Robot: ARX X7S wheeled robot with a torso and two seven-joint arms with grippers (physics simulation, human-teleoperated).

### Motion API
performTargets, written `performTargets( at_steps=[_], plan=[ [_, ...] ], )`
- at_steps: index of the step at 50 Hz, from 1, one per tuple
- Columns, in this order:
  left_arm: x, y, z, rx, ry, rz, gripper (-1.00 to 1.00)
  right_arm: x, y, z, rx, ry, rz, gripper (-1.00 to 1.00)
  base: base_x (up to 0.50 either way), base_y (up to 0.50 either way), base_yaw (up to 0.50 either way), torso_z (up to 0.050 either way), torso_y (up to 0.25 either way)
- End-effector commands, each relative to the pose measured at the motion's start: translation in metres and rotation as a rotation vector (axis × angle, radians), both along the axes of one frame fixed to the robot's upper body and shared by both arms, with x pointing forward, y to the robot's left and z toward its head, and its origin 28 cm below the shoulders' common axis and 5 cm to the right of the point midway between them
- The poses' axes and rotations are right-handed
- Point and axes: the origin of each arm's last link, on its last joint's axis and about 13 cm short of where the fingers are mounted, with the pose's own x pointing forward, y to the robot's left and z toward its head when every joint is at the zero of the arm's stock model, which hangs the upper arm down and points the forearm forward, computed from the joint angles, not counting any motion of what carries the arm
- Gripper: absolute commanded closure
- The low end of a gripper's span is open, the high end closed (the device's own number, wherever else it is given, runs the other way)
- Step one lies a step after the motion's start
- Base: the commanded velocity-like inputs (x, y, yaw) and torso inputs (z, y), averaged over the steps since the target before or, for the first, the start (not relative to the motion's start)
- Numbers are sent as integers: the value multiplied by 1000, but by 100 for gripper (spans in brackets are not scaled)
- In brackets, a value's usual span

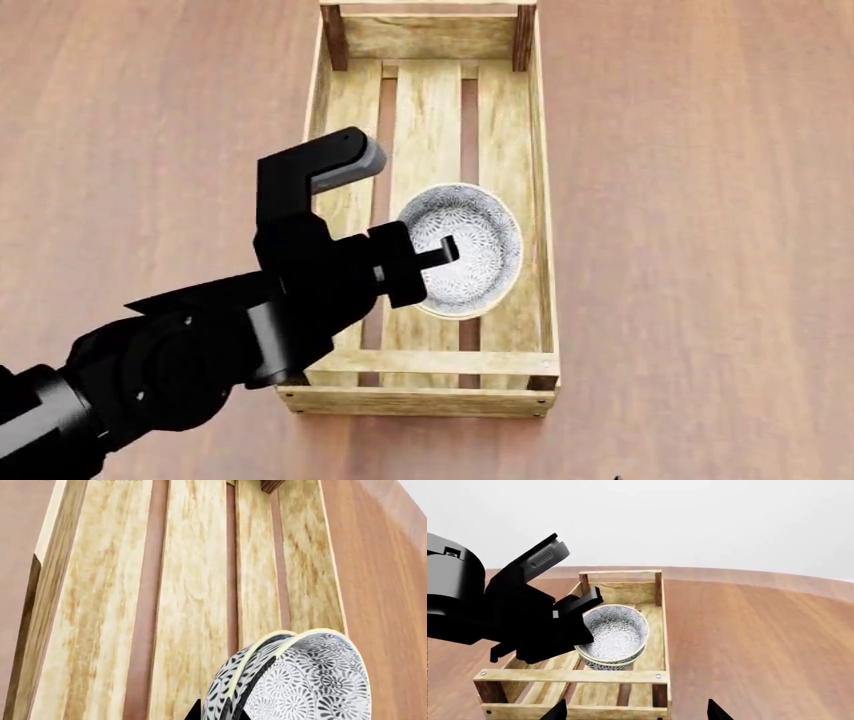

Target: Stack the right bowl on the left bowl and place them in the tray.

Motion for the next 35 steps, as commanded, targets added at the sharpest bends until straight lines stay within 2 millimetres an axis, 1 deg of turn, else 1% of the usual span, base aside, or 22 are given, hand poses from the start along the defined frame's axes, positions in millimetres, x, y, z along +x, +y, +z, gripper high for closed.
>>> performTargets(
  at_steps=[1,5,6,11,14,15,16,18,22,29,34,35],
  plan=[
    [-2,-12,10,-52,-52,-63,100,2,0,0,-7,-22,3,-100,0,0,0,0,0],
    [-3,-15,11,-53,-60,-83,100,2,1,0,-7,-21,5,-100,0,0,0,0,0],
    [-4,-15,11,-53,-65,-89,-100,2,1,0,-6,-21,5,-100,0,0,0,0,0],
    [-5,-17,12,-39,-86,-111,-100,2,1,0,-7,-21,8,-100,0,0,0,0,0],
    [-5,-18,13,21,-127,-124,-100,2,2,0,-7,-21,8,-100,0,0,0,0,0],
    [-6,-19,14,14,-129,-129,-100,2,2,-1,-8,-20,9,-100,0,0,0,0,0],
    [-6,-20,14,58,-158,-134,-100,2,2,-1,-8,-20,11,-100,0,0,0,0,0],
    [-7,-20,15,43,-152,-141,-100,2,2,-1,-9,-20,11,-100,0,0,0,0,0],
    [-8,-22,16,85,-189,-157,-100,1,2,-1,-8,-20,11,-100,0,0,0,0,2],
    [-8,-24,22,235,-307,-168,-100,0,3,-2,-10,-18,16,-100,0,0,0,0,0],
    [-7,-25,27,292,-376,-166,-100,0,4,-1,-10,-17,18,-100,0,0,0,0,0],
    [-7,-25,29,337,-412,-158,-100,0,4,-2,-10,-17,19,-100,0,0,0,0,0]
  ],
)
